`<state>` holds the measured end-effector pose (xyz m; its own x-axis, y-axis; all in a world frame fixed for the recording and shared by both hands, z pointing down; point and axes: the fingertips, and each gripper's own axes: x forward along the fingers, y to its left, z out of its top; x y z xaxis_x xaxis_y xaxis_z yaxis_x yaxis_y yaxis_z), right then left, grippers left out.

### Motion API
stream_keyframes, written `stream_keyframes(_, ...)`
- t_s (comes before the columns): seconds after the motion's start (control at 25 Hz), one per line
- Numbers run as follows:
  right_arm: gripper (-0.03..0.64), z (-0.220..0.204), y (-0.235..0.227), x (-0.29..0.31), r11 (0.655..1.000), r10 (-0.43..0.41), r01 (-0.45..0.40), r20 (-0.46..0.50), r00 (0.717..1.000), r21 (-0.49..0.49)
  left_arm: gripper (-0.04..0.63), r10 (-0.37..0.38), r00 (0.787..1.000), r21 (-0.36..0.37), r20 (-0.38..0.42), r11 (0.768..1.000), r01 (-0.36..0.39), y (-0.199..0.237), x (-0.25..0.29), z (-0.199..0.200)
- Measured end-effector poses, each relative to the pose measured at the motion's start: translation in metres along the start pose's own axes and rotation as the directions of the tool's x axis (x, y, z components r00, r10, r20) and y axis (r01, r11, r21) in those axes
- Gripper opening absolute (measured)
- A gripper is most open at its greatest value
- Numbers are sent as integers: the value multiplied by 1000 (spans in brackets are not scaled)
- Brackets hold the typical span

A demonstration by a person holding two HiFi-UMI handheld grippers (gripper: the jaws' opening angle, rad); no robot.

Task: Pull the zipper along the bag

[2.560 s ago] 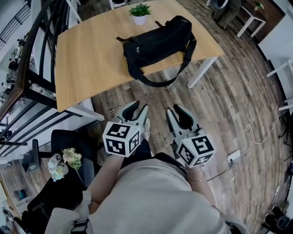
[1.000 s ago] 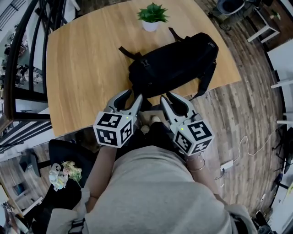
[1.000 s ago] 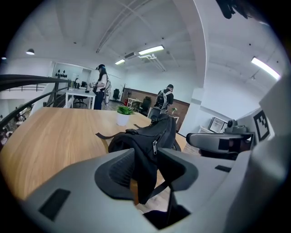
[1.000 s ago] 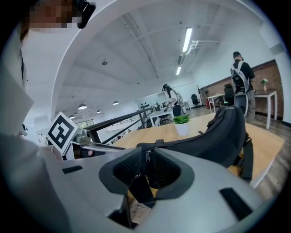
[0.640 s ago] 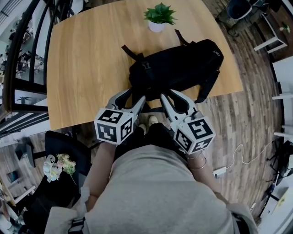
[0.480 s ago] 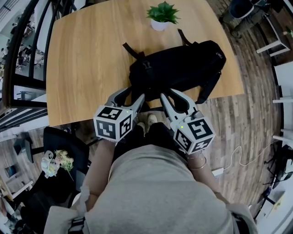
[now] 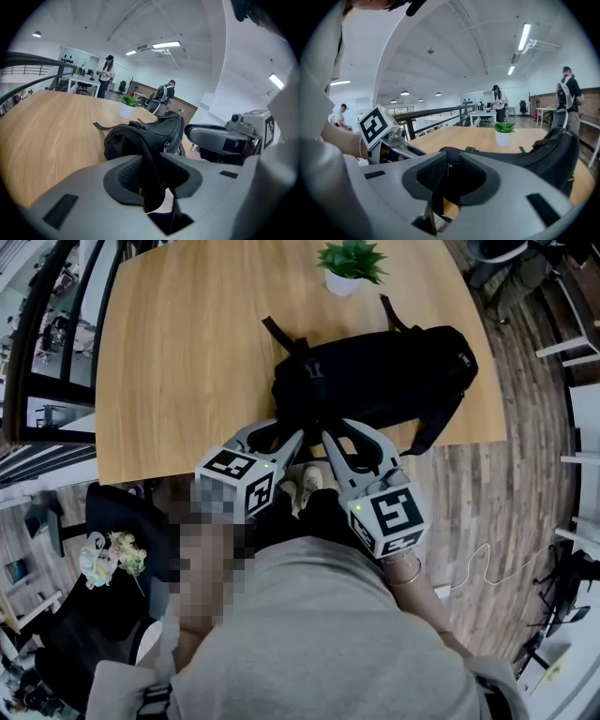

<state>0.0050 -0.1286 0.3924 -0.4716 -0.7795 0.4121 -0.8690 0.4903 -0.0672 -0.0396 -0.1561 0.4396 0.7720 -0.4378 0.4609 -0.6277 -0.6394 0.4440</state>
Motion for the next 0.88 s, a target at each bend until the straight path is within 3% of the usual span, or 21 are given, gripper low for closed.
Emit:
stream_keyframes(0.28,64,-4,20,12,984,-18,10,-45,999,-179,87,-87,996,-53,32,995,89,-6,-4,6)
stream_keyframes(0.68,75,-16,19,19,945,-119,97,-52,992,-313,80,-140,989,-66,39,988,143,-11,-9,12)
stream_keyframes(0.88,89,-19,22,26,921,-130,101,-52,990,-377,80,-161,986,-88,39,983,164,-9,-10,12)
